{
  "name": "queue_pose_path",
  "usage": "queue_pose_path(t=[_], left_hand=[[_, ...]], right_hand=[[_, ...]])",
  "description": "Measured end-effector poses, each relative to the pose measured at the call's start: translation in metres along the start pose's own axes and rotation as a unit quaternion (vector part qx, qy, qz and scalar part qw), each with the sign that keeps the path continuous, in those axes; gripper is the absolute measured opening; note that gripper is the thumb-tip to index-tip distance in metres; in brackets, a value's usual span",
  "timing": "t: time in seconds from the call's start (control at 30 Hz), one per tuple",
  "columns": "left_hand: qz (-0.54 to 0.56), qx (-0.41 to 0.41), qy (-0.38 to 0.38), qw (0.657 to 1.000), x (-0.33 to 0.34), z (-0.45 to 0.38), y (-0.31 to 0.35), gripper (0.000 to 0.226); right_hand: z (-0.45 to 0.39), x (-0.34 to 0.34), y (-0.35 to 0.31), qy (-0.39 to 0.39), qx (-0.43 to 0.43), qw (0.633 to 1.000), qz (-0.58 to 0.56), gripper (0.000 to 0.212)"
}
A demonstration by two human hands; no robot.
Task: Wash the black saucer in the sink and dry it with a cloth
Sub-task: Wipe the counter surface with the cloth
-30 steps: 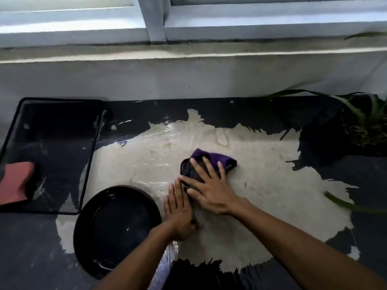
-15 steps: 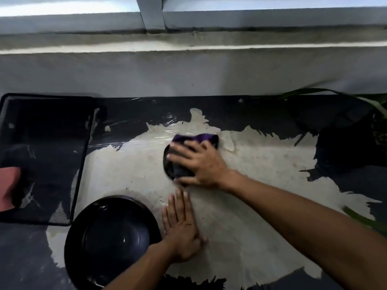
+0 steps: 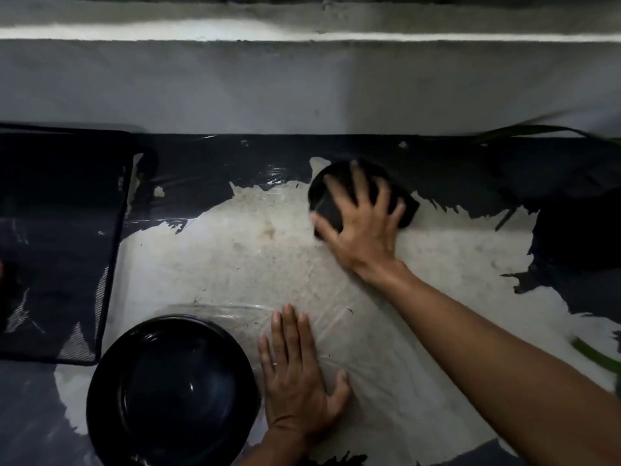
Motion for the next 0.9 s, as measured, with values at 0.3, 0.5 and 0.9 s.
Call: queue_pose_path(t=[0.3,0.5,0.9], left_hand=[[-0.031,-0.001,0.03,0.999,0.005,-0.001,-0.004,0.103],[-0.042,-0.002,0.051,0.998,0.003,0.001,-0.004,0.102],[-0.055,-0.011,0.04,0.998,-0.002,0.002,0.0,0.101]], right_hand=[[-0.02,0.022,-0.106,-0.115,-0.059,0.99,-0.05,0.064],[0.029,0.027,-0.101,-0.159,-0.255,0.954,-0.021,0.064],[0.089,-0.013,0.012,-0.042,0.05,0.997,-0.036,0.054]])
Point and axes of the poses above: each hand's wrist, its own z-axis away from the middle knuckle, its own x-axis out of the palm, y = z × x, the point moved 9 cm from there along -z, towards the middle knuckle, and after that the axes turned 3 degrees about -z, right-handed, at the moved point
